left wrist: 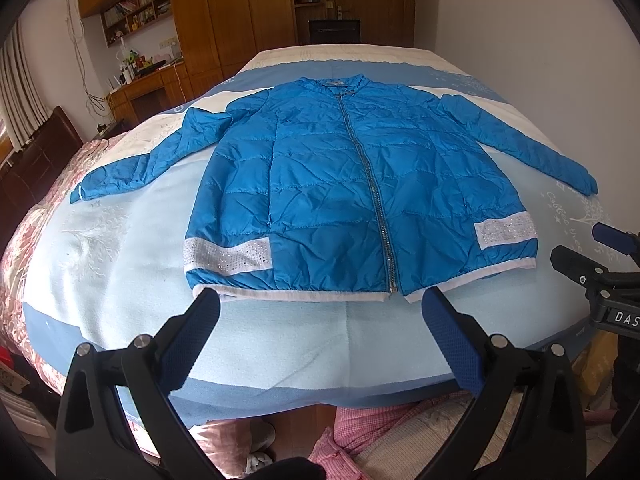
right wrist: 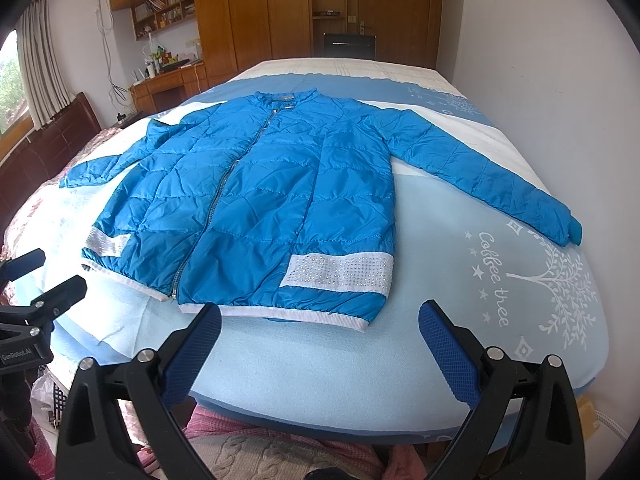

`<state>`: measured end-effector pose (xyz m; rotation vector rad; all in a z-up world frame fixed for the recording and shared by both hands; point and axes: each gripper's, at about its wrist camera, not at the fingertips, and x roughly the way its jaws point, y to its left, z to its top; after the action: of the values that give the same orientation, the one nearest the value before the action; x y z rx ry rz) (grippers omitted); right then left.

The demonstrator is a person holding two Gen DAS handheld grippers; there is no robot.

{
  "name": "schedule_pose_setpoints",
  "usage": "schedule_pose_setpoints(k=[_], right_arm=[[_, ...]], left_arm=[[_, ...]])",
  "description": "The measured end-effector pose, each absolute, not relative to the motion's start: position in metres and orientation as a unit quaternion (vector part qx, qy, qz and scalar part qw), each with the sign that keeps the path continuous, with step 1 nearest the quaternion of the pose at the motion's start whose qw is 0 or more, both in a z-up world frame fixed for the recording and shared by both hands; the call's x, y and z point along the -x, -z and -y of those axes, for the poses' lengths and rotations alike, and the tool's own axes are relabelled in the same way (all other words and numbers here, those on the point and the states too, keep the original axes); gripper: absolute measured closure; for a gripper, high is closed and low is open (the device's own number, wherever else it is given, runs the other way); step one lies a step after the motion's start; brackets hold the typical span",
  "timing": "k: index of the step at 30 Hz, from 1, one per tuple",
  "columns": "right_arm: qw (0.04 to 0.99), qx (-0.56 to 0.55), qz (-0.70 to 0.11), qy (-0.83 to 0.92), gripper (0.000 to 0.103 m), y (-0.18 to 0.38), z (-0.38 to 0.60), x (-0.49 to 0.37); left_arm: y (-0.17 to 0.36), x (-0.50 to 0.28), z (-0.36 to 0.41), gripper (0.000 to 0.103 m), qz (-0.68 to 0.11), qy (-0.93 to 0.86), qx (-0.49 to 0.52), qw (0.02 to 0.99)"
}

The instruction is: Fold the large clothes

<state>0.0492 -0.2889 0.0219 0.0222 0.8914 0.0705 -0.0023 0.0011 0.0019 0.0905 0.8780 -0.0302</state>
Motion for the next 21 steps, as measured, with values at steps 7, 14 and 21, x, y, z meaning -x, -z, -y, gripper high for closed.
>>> schedule_pose_setpoints(k=[7,14,21], right_arm=[[0.902,-0.011,-0.431,-0.034,0.004,-0.0207,0.2964,-0.0489],[0.902,-0.012,-0.431,-0.035,0.004,-0.0214,0.2924,-0.0496],[0.900,-0.022,-0.432,-0.041,0.004,-0.0173,0.2934,-0.0572]], left_arm=[[-0.0017,0.0016,-0.0020,0.003,-0.425,0.015,-0.044,0.904],[-0.0031,0.0023,0.0001,0.003,-0.425,0.015,-0.046,0.904],[-0.0045,-0.0052,0.0066,0.003,-0.427,0.017,-0.053,0.903]])
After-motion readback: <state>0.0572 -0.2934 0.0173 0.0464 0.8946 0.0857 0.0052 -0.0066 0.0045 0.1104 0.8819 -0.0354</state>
